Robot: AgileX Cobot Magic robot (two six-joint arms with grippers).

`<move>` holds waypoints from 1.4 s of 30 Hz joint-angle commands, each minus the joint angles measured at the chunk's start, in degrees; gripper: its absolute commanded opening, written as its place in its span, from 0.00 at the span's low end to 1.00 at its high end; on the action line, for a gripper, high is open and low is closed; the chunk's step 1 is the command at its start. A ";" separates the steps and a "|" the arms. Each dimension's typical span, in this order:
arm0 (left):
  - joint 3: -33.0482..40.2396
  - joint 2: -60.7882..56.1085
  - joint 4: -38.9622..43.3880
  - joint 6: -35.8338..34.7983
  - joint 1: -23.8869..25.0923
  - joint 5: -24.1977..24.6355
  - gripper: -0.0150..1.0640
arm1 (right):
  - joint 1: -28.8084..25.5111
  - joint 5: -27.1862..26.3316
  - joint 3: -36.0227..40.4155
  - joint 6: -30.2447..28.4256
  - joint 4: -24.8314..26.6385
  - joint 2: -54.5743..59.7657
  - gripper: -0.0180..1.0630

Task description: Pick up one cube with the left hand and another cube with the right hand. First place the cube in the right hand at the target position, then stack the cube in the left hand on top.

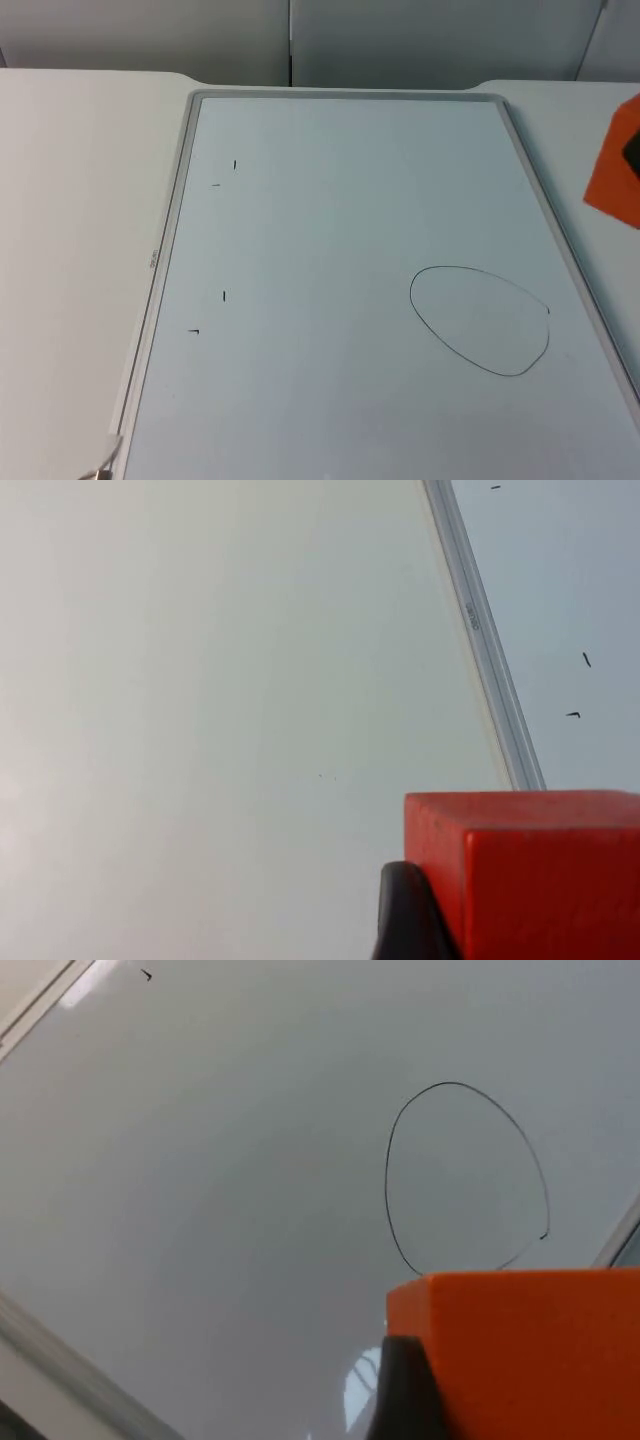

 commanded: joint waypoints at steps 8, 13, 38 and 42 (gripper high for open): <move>0.07 -0.33 -1.08 0.83 -0.52 -0.55 0.22 | -10.90 -10.22 1.47 -1.51 0.63 9.63 0.01; 0.07 -0.33 -1.08 0.83 -0.52 -0.65 0.22 | -10.90 -17.18 1.47 -1.51 0.73 20.95 0.01; 0.07 -0.33 -0.97 1.11 -0.52 -0.64 0.22 | -10.90 -31.71 1.47 8.23 -6.57 42.60 0.01; 0.07 -0.33 -0.97 1.26 -0.52 -0.64 0.22 | -10.90 -31.05 1.47 8.66 -6.58 42.87 0.01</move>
